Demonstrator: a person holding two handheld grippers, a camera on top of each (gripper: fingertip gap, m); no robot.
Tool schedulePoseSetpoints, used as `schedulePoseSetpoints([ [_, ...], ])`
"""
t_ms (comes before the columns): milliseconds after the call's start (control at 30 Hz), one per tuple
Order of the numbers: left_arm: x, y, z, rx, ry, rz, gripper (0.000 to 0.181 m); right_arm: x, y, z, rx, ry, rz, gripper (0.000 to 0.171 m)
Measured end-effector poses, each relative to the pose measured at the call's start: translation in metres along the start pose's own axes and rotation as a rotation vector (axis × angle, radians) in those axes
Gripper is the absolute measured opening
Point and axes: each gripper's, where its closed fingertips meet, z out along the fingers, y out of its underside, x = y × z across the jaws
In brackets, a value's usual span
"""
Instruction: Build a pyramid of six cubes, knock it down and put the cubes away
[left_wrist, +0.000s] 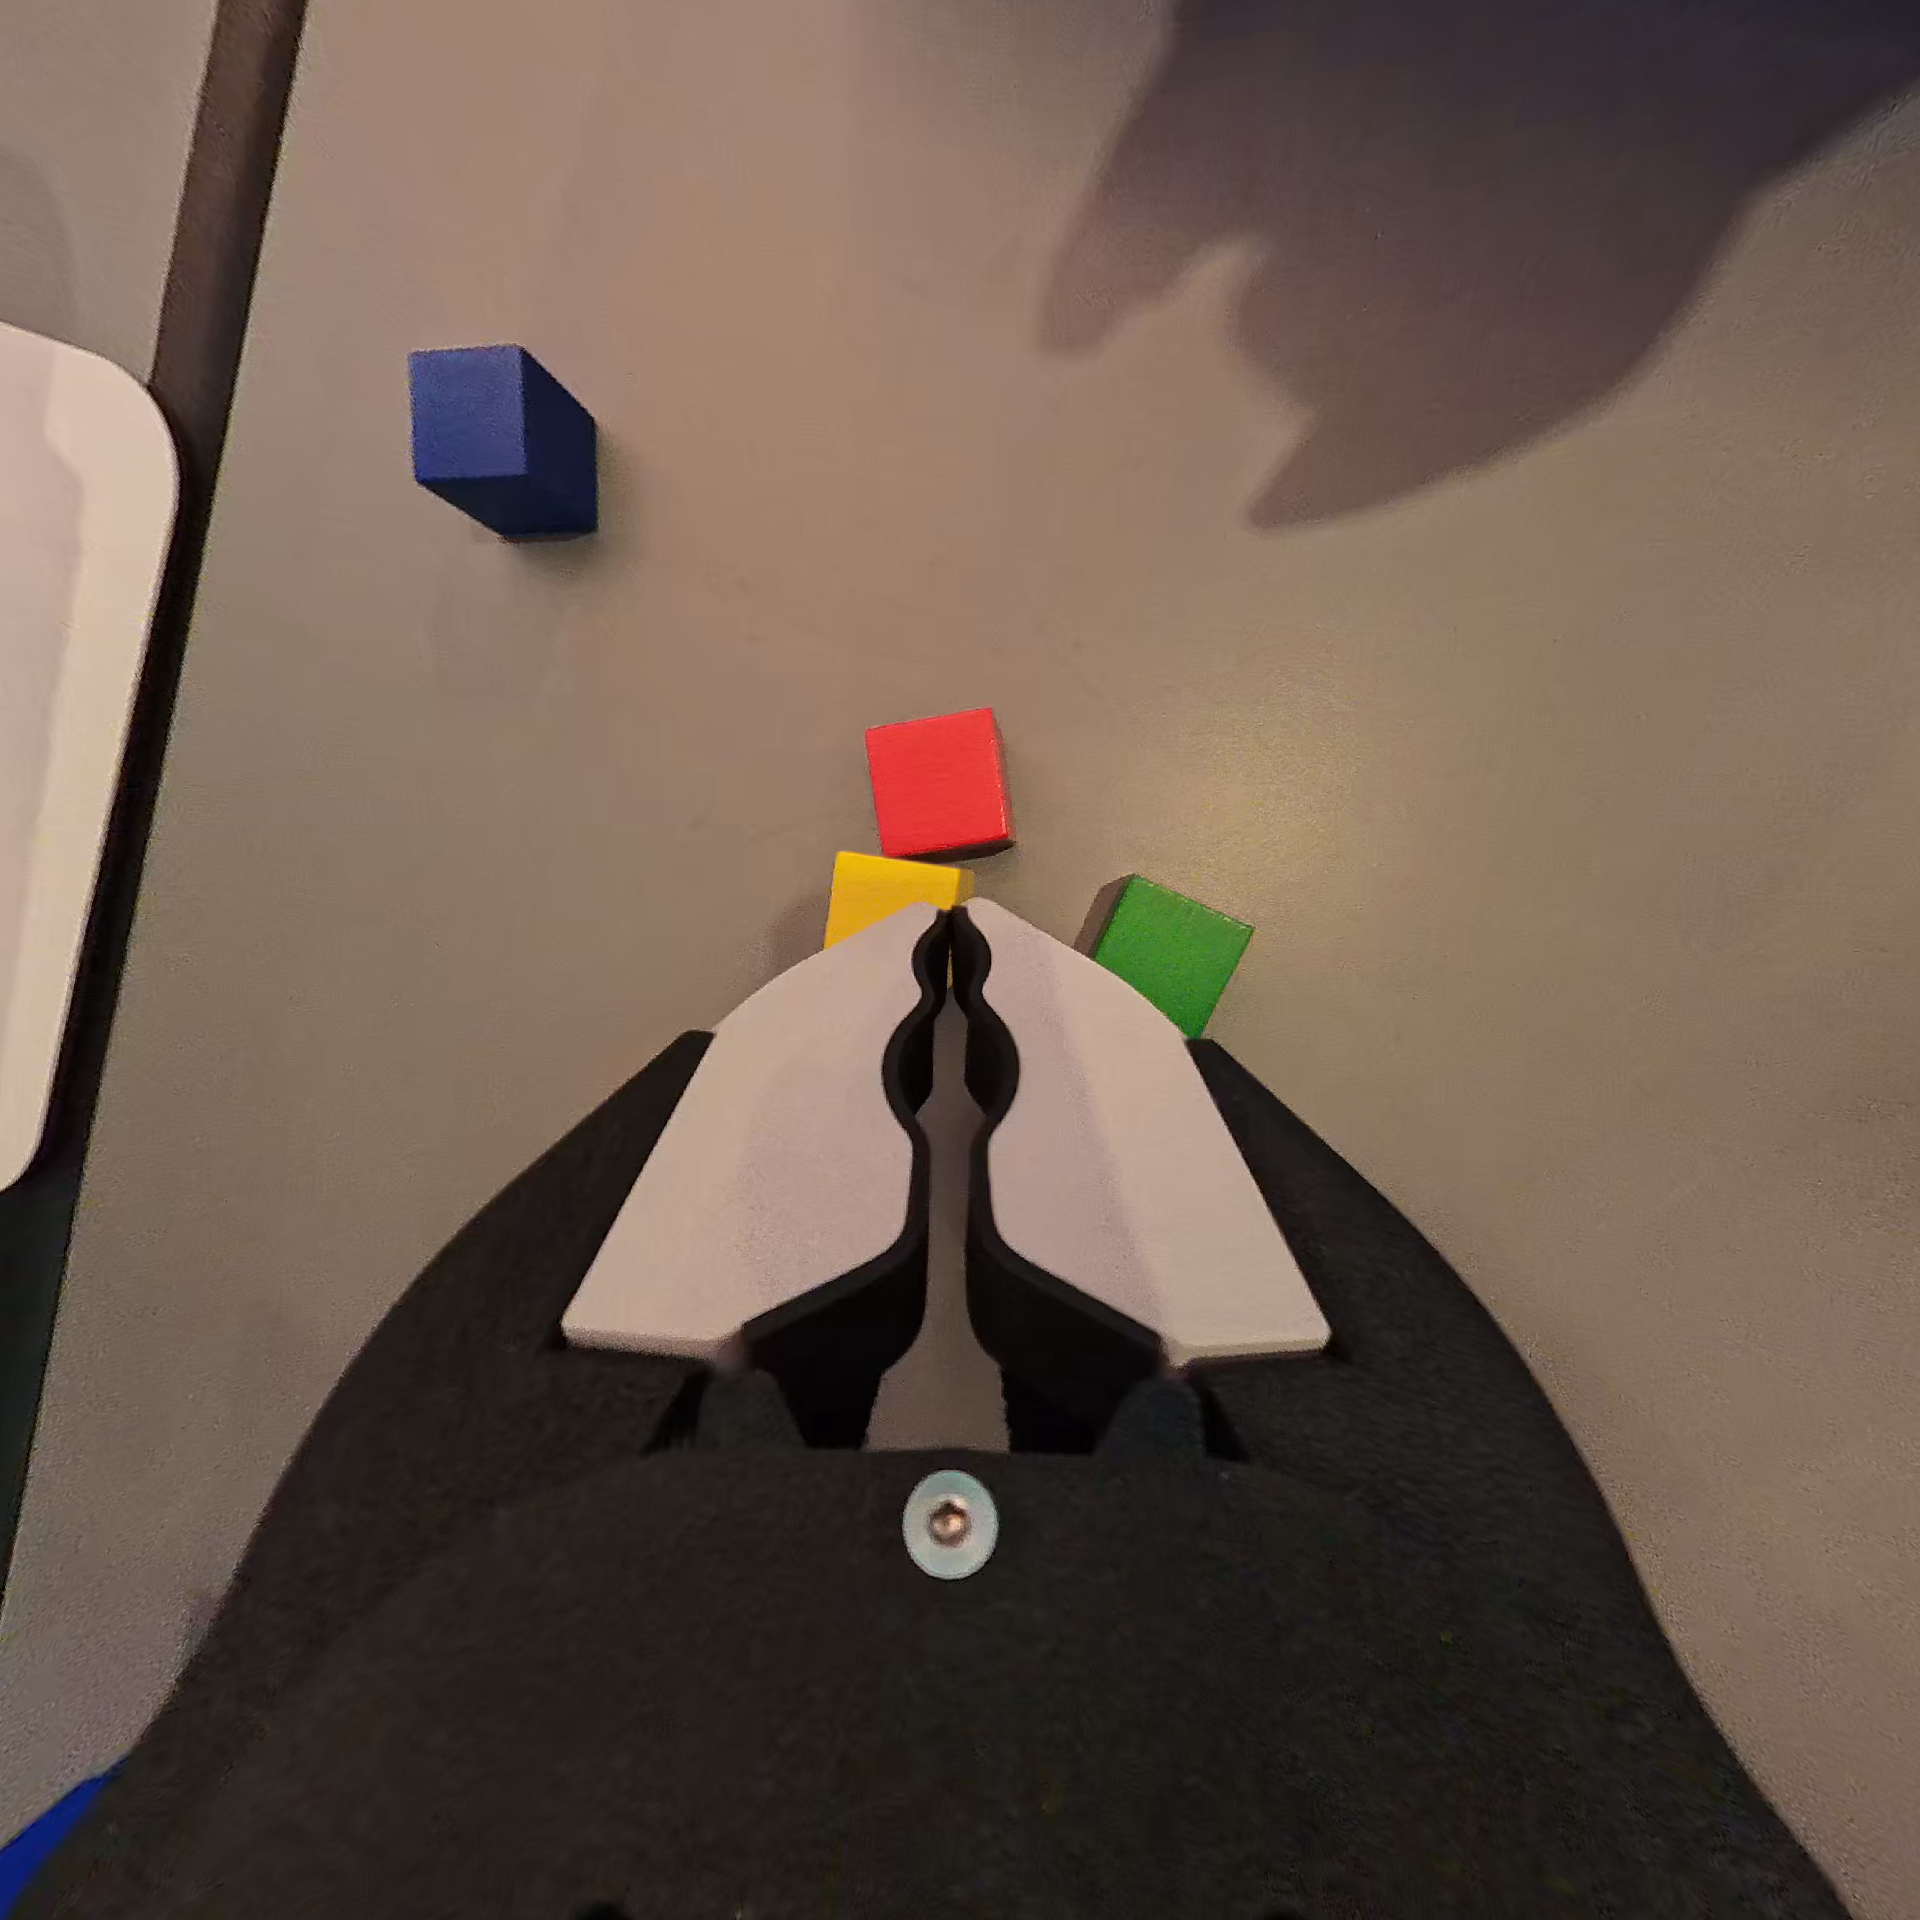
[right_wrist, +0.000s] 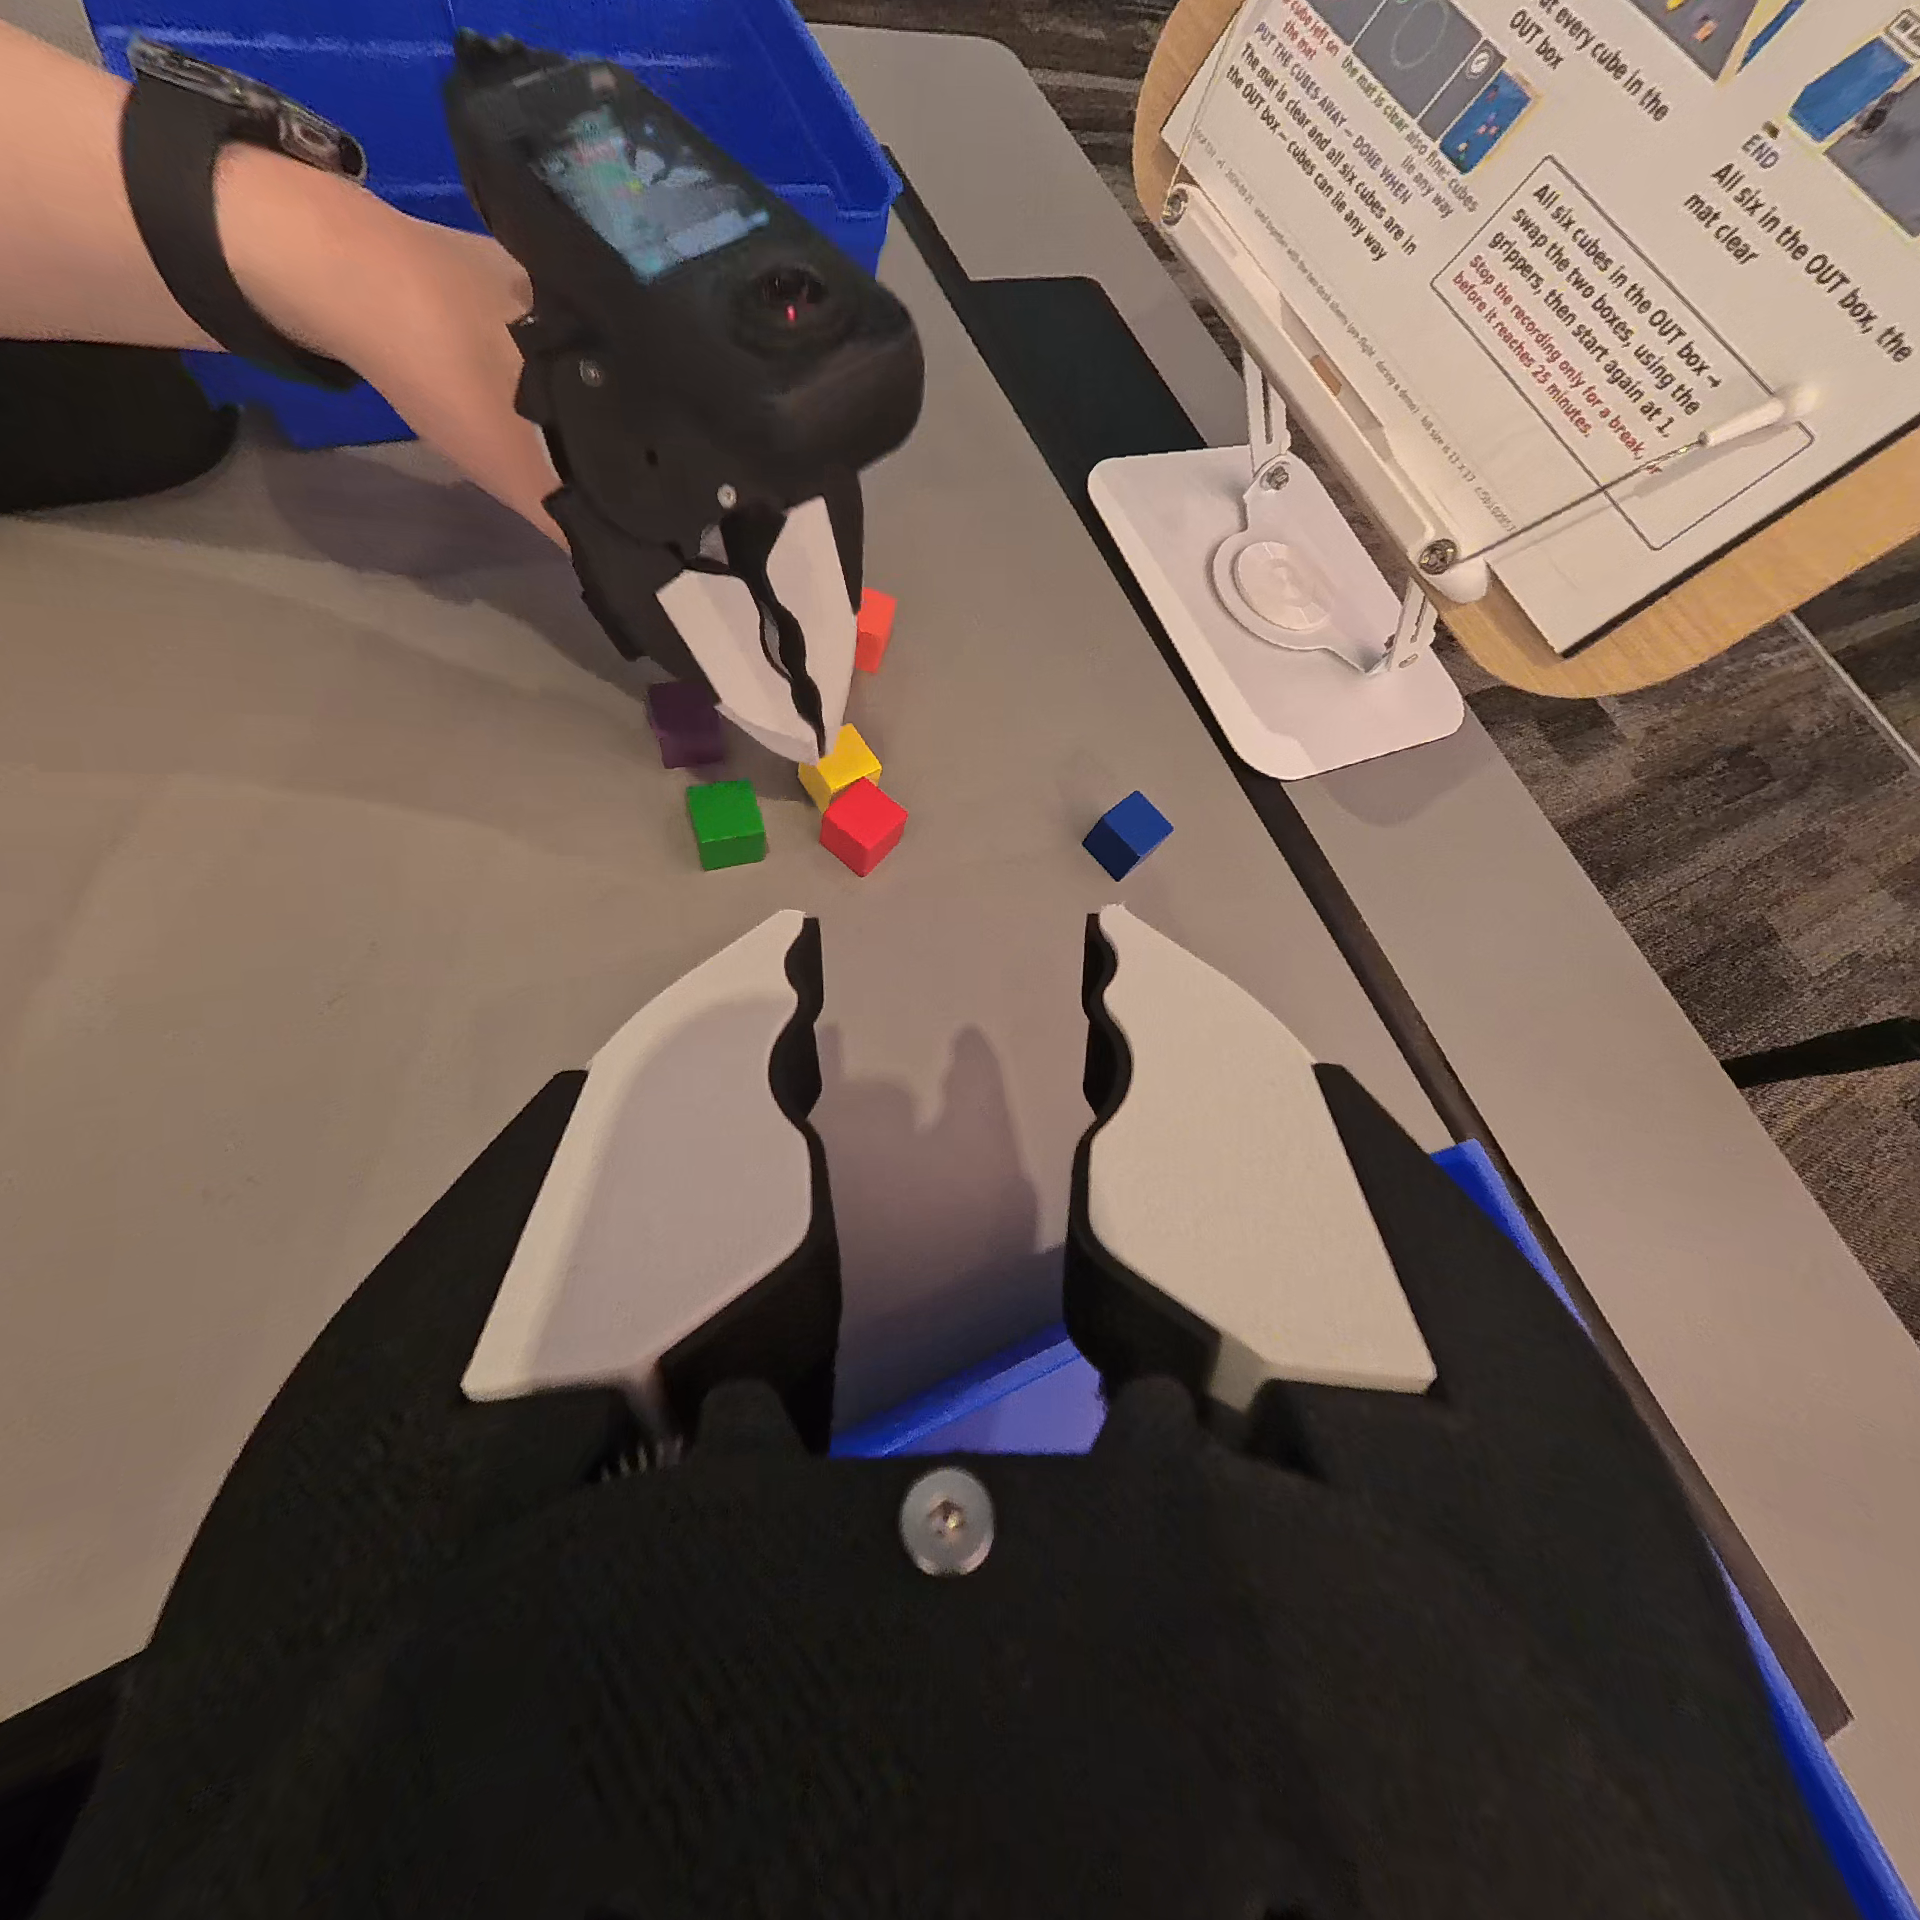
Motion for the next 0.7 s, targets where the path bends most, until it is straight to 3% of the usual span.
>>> schedulePoseSetpoints([
  [200,-0.002,-0.003,-0.001,0.031,0.017,-0.057,0.000,-0.001,0.000,0.000,0.001,-0.001,-0.001,0.049],
  [333,-0.004,-0.015,-0.032,0.171,0.002,-0.109,0.000,0.000,0.000,0.001,0.000,-0.004,0.002,0.049],
  [467,0.004,-0.041,-0.094,0.455,0.023,-0.185,0.000,-0.001,0.001,0.007,-0.014,-0.007,0.002,0.049],
  [700,-0.014,-0.051,-0.251,0.956,-0.226,-0.259,0.002,0.003,0.009,0.022,-0.069,0.003,0.029,0.049],
])
